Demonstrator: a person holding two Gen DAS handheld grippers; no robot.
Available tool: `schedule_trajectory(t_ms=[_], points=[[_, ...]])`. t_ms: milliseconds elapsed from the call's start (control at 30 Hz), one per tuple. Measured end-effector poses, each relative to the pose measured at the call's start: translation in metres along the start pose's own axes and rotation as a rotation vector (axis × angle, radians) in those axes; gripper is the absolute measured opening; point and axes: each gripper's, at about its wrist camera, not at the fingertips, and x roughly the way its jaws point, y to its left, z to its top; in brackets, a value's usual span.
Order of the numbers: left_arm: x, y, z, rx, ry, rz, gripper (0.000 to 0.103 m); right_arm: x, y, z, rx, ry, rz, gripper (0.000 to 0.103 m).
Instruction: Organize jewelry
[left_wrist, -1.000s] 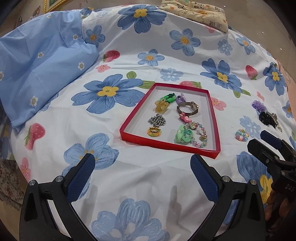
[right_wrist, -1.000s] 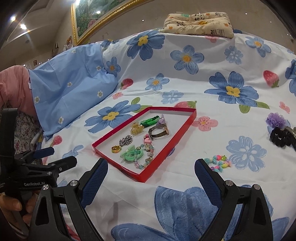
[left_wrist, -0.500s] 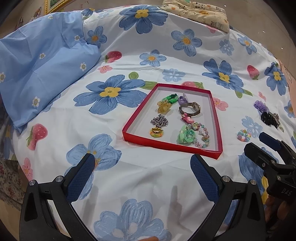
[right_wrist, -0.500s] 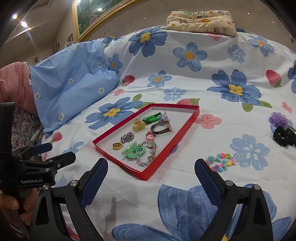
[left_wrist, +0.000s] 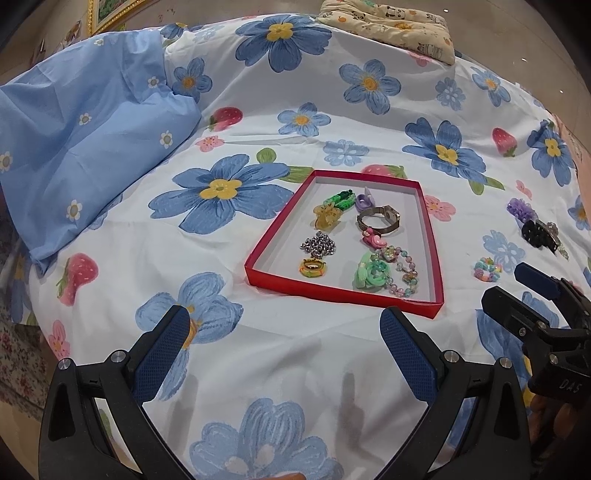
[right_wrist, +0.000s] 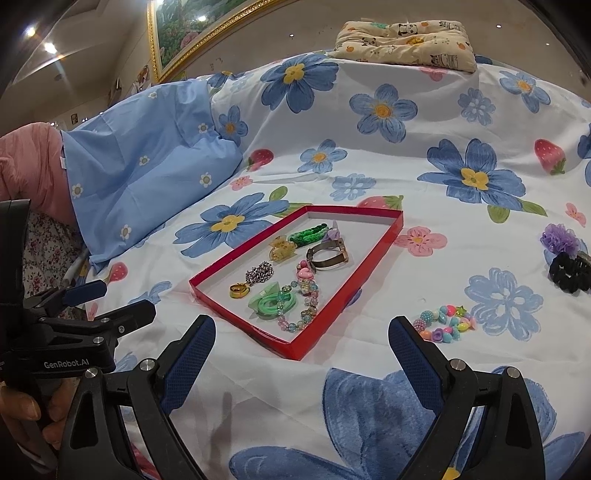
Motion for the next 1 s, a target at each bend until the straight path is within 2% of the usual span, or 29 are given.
schedule_trajectory(t_ms=[1000], points=[[0.0051,0.0073,-0.0004,0.009,-0.002,0.017,0.103,0.0005,0.0054,0.0014,-0.013,0.003,0.024,0.096]])
